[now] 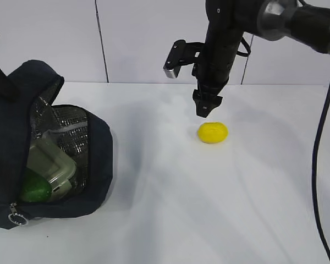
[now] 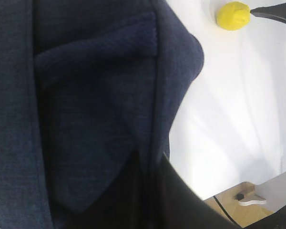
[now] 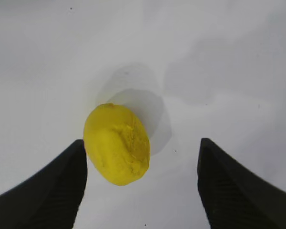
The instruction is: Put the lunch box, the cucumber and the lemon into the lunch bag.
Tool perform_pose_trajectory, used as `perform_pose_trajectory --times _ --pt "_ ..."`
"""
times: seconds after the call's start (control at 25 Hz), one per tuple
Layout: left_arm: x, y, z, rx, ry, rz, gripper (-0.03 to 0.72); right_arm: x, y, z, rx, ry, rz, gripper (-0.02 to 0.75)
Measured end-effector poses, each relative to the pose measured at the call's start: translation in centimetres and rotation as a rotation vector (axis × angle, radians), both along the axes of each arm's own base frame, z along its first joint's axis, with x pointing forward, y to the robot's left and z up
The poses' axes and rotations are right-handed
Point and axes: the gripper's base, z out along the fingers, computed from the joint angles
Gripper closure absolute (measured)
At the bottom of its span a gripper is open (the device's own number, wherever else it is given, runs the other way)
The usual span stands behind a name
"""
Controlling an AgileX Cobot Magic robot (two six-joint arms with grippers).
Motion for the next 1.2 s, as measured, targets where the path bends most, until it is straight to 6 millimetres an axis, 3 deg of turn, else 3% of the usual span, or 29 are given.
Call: perform_pose_trajectory --times 0.24,0.48,1.2 --pt "0.0 0.0 0.0 0.005 -0.010 -0.012 0.680 0.3 -0.9 -0.7 0.003 0.020 -0.063 0.167" --pt "0.0 0.0 0.0 0.006 -0.013 -0.016 0.680 -0.1 -3.0 -3.4 -0.032 0.111 -0.108 0.157" --pt "0.0 0.0 0.0 0.004 -0.016 -0.016 0.681 -0.3 -2.4 -3.7 0.009 0.135 -0.018 0.156"
